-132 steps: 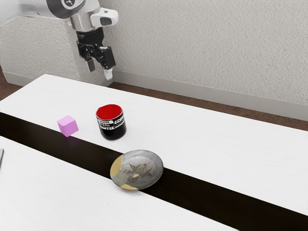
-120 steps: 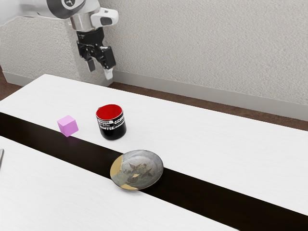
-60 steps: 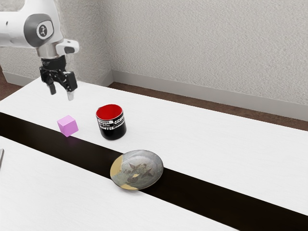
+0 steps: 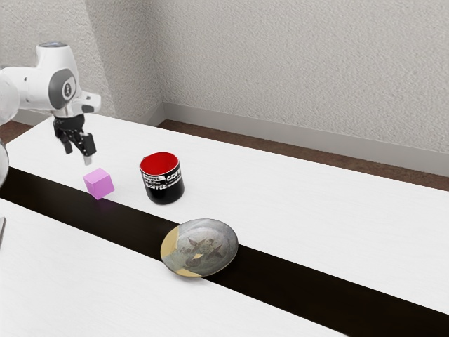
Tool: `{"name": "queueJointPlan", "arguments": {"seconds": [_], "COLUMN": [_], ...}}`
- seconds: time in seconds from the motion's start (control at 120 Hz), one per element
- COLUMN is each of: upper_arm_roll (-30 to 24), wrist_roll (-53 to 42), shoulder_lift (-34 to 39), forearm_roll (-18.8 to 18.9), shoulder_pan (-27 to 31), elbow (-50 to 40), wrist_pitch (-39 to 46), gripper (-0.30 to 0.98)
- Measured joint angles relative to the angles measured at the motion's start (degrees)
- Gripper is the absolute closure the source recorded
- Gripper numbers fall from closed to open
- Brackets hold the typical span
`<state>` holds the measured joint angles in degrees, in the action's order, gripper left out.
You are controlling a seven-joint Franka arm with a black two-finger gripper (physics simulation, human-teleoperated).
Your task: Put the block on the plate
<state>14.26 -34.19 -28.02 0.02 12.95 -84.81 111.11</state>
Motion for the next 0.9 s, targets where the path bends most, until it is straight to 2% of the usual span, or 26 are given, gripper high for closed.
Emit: {"name": "queueJointPlan", "arguments": {"seconds": [0.283, 0.575, 0.9], "upper_arm_roll": [-2.2, -5.0, -6.3], "wrist_roll": [-5.3, -9.3, -12.2], "shoulder_lift": [-10.9, -18.0, -21.4], "forearm_roll": [-4.7, -5.5, -6.9], "shoulder_pan": [3.3, 6.6, 7.7], "elbow": [9.5, 15.5, 16.1], "wrist_pitch": [3.4, 5.3, 7.2], "gripper": [0.0, 0.0, 0.0]}}
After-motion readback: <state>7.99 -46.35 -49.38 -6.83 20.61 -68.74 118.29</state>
